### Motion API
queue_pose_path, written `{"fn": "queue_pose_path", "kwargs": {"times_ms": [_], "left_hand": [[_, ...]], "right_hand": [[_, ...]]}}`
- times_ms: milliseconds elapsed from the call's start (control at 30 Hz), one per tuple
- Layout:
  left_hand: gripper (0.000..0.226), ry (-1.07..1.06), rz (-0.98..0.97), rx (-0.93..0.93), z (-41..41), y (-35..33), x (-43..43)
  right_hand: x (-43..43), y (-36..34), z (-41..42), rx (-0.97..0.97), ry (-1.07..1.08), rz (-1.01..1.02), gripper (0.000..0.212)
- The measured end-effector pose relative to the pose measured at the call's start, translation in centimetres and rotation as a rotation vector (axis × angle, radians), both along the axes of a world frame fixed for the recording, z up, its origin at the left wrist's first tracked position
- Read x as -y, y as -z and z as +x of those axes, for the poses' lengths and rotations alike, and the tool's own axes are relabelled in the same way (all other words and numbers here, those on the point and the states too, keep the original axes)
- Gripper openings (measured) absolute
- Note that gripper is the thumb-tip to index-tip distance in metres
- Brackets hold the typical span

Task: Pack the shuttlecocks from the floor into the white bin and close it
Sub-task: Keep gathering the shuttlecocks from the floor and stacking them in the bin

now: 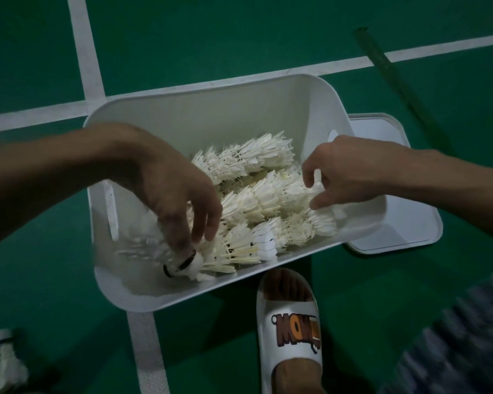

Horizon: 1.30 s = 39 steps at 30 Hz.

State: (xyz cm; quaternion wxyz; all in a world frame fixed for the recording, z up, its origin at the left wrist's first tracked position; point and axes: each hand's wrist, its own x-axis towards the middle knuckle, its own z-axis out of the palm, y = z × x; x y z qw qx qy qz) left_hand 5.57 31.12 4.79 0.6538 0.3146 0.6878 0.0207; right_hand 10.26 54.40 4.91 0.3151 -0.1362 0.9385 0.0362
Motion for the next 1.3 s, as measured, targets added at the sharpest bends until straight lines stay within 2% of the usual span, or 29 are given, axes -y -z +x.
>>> {"fn": "queue_pose_path", "kwargs": {"times_ms": [100,133,200,267,367,467,567,633,767,867,933,967,1033,1100,1200,1300], "left_hand": [[0.008,-0.109,0.133,-0.130,-0.4,0.0,0.1],[0.006,-0.176,0.189,-0.182,-0.4,0.2,0.2],[0.015,-0.270,0.233,-0.245,-0.5,0.5,0.5],[0.011,-0.363,0.264,-0.277,-0.8,1.3,0.8],[0.026,-0.577,0.288,-0.234,-1.1,1.6,1.4],[0.034,-0.759,0.325,-0.156,-0.7,1.3,1.8],[0.051,-0.914,0.422,-0.111,-0.1,1.2,1.9],[0.056,-1.031,0.481,-0.136,0.2,1.2,2.0],[0.023,-1.260,0.591,-0.173,0.8,1.0,1.8],[0.015,-1.373,0.625,-0.217,1.1,0.9,2.1],[0.015,-1.350,0.627,-0.260,1.3,0.7,2.7],[0.017,-1.250,0.611,-0.363,1.3,0.8,3.0],[0.024,-0.850,0.527,-0.660,1.0,0.9,3.9],[0.031,-0.524,0.442,-0.822,0.7,0.8,4.6],[0.041,-0.418,0.437,-0.869,0.8,0.4,6.0],[0.046,-0.359,0.504,-0.944,1.3,0.3,7.5]], "right_hand": [[0.3,0.7,-0.3,-0.055,0.031,-0.097,0.034],[0.4,1.0,-0.3,-0.034,0.031,-0.106,0.033],[0.7,1.7,0.0,0.041,-0.004,-0.080,0.030],[0.7,2.2,0.3,0.077,-0.043,-0.043,0.027],[0.7,2.1,0.1,0.014,-0.013,-0.099,0.025],[1.6,1.3,-0.3,-0.031,0.062,-0.259,0.022],[3.6,0.9,-0.2,0.082,0.307,-0.617,0.023],[5.1,1.1,-0.1,0.124,0.429,-0.769,0.033],[7.2,1.9,0.0,0.099,0.539,-0.884,0.050],[7.8,2.0,-0.3,0.010,0.553,-0.896,0.050],[8.1,2.0,-0.4,-0.019,0.546,-0.897,0.049],[8.2,2.0,-0.5,-0.025,0.536,-0.891,0.048],[8.5,2.0,-0.6,-0.079,0.460,-0.811,0.048],[8.9,1.9,-0.8,-0.155,0.311,-0.679,0.048],[10.4,2.1,-0.6,-0.175,0.075,-0.551,0.049],[12.1,2.5,-0.2,-0.177,-0.056,-0.533,0.059]]}}
